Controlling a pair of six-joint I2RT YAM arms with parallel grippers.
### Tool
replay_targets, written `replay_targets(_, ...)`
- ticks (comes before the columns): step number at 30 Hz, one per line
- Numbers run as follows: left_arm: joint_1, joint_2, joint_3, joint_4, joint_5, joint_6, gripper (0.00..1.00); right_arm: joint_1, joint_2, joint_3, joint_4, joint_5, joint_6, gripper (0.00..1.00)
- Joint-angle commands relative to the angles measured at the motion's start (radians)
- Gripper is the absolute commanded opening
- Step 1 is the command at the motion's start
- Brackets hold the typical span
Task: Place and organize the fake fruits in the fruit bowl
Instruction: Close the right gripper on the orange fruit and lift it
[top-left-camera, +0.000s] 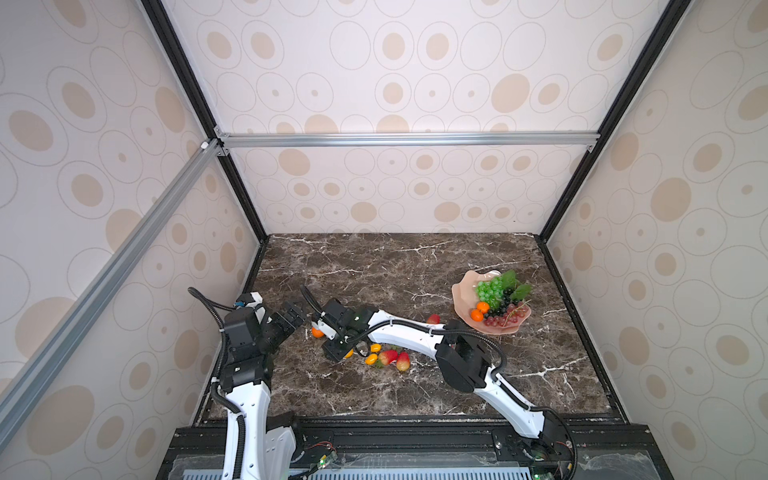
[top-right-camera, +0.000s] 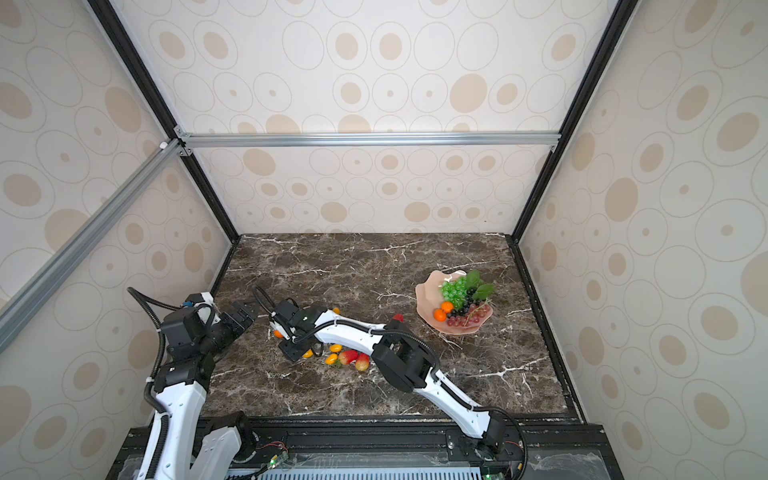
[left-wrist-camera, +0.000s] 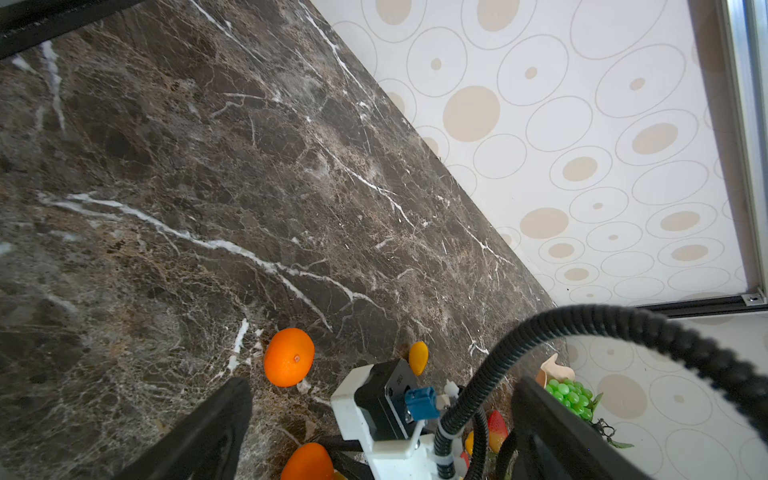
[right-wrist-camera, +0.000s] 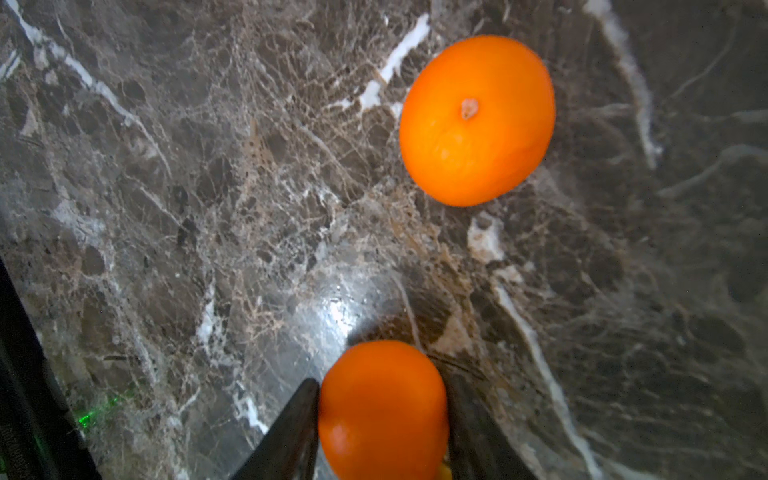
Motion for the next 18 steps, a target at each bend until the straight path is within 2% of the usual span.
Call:
replay_targets(1, 0.009, -0.016, 0.001, 0.003, 0.008, 0.012, 0.98, 0.009, 0.021, 0.018, -0.021, 0.007, -0.002, 0.47)
replay_targets(8, 0.01, -0.027, 0.02, 0.0, -0.004, 0.016, 0.98, 0.003, -0.062, -0.054, 0.04, -0.003, 0.039, 0.45)
replay_targets(14, -0.005, -0.007, 0.052, 0.005, 0.006, 0.035, 0.98, -0.046, -0.247, -0.285, 0.255, -0.085, 0.129, 0.44)
replay_targets(18, -0.066, 0.008, 0.052, 0.022, -0.024, 0.036, 0.98, -0.085, -0.357, -0.423, 0.374, -0.123, 0.183, 0.44)
